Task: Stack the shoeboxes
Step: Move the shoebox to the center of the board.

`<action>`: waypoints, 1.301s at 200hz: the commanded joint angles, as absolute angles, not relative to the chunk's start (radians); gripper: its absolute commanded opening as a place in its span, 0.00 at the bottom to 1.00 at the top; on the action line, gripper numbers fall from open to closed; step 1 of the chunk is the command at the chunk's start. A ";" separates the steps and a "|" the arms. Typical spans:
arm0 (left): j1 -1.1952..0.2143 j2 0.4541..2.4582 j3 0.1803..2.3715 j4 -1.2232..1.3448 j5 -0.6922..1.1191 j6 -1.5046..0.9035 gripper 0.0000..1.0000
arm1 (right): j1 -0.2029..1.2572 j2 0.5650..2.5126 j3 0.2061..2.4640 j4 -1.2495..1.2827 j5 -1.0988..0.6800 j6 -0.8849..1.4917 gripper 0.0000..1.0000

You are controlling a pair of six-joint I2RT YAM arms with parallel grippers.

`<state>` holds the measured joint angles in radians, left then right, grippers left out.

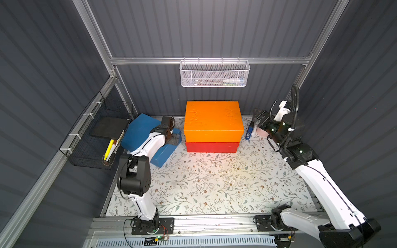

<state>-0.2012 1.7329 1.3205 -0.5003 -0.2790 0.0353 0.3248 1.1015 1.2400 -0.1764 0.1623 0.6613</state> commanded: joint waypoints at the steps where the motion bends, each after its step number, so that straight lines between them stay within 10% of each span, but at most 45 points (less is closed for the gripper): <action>1: -0.198 1.651 1.209 -0.561 -0.241 -0.137 0.99 | 0.322 1.066 1.258 -0.186 0.140 0.675 0.99; 71: -0.197 1.461 1.248 -0.541 -0.137 -0.255 0.99 | 0.322 0.996 1.267 -0.204 0.157 0.649 0.99; 191: -0.195 2.118 1.984 -0.881 -0.348 -0.105 0.99 | 0.324 1.070 1.281 -0.205 0.139 0.649 0.99; 260: -0.195 1.976 1.734 -0.798 -0.348 -0.243 0.99 | 0.324 1.069 1.290 -0.214 0.114 0.661 0.99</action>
<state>-0.2012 2.0750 1.8454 -0.7872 -0.3576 -0.1589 0.3248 1.0725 1.2579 -0.2096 0.1314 0.6651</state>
